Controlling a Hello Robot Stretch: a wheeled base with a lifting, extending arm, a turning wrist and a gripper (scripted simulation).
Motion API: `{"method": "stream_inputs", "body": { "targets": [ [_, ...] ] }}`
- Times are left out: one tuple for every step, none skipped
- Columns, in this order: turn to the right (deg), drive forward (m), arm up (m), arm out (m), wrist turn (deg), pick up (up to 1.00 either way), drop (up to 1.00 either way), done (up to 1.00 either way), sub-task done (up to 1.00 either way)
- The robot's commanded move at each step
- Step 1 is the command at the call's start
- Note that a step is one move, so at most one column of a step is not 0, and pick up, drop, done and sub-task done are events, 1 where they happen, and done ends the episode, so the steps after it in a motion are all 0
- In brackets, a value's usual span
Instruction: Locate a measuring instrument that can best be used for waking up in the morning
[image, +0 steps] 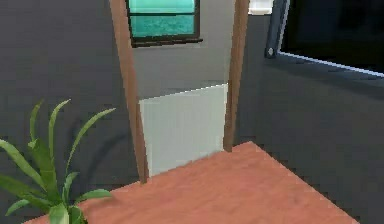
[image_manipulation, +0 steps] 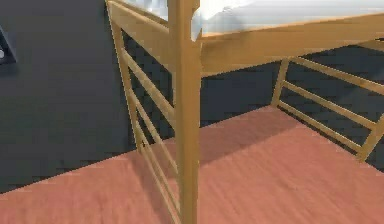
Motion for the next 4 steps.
{"method": "stream_inputs", "body": {
  "targets": [
    [0.0, 1.00, 0.00, 0.00, 0.0, 0.00, 0.00, 0.00, 0.00],
    [0.0, 0.85, 0.00, 0.00, 0.0, 0.00, 0.00, 0.00, 0.00],
    [-12.0, 0.00, 0.00, 0.00, 0.0, 0.00, 0.00, 0.00, 0.00],
    [0.0, 0.15, 0.00, 0.00, 0.0, 0.00, 0.00, 0.00, 0.00]
  ]
}}
